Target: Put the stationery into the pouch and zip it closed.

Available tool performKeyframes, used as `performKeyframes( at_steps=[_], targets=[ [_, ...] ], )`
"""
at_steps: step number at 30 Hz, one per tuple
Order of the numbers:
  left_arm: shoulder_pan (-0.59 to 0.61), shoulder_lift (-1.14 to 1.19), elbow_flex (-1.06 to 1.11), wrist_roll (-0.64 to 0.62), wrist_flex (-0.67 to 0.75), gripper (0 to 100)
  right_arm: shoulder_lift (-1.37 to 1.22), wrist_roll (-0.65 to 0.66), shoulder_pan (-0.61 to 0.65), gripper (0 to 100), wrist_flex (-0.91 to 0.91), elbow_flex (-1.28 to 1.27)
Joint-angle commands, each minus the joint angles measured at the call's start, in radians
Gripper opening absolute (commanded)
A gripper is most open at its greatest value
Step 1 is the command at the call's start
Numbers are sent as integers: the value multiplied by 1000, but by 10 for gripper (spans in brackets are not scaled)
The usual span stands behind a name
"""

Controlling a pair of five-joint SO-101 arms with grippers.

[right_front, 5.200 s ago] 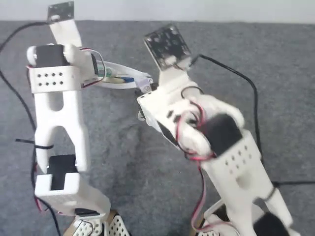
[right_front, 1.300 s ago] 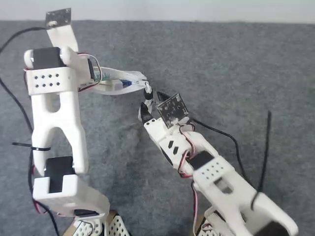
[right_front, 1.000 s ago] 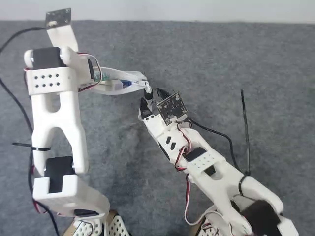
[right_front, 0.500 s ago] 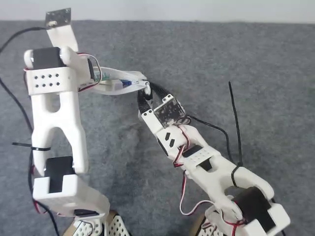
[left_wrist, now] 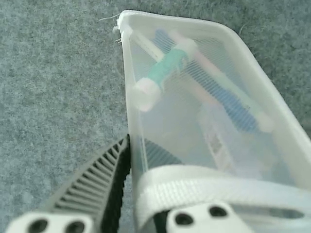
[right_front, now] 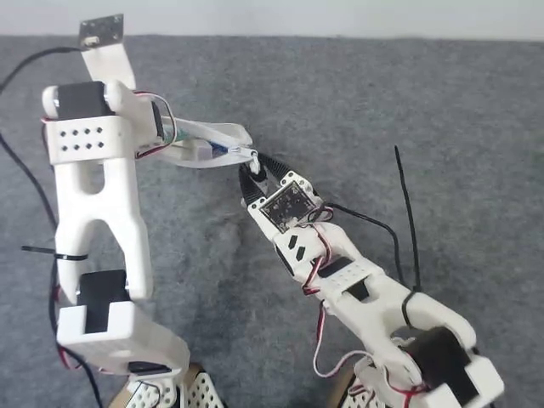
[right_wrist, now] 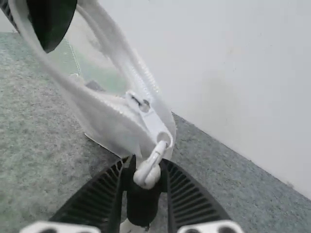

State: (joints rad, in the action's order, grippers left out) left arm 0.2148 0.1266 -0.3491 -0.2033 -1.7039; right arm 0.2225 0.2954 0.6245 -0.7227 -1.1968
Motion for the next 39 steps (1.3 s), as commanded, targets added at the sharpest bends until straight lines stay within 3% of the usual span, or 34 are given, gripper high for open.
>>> performKeyframes(
  at_steps=[1, 8, 13, 15, 31, 39],
  targets=[
    [5, -15, 8, 2, 17, 12, 117, 18, 4, 6, 111, -5],
    [5, -15, 36, 2, 41, 12, 280, -34, 8, 17, 352, 2],
    [5, -17, 41, 2, 41, 12, 266, -130, 5, 169, 444, 41],
    [5, -17, 41, 2, 41, 12, 251, -133, 5, 179, 466, 60],
    [5, -17, 41, 2, 43, 12, 110, -152, 2, 135, 220, 68],
    [5, -17, 41, 2, 43, 12, 97, -152, 1, 134, 186, 64]
  ],
)
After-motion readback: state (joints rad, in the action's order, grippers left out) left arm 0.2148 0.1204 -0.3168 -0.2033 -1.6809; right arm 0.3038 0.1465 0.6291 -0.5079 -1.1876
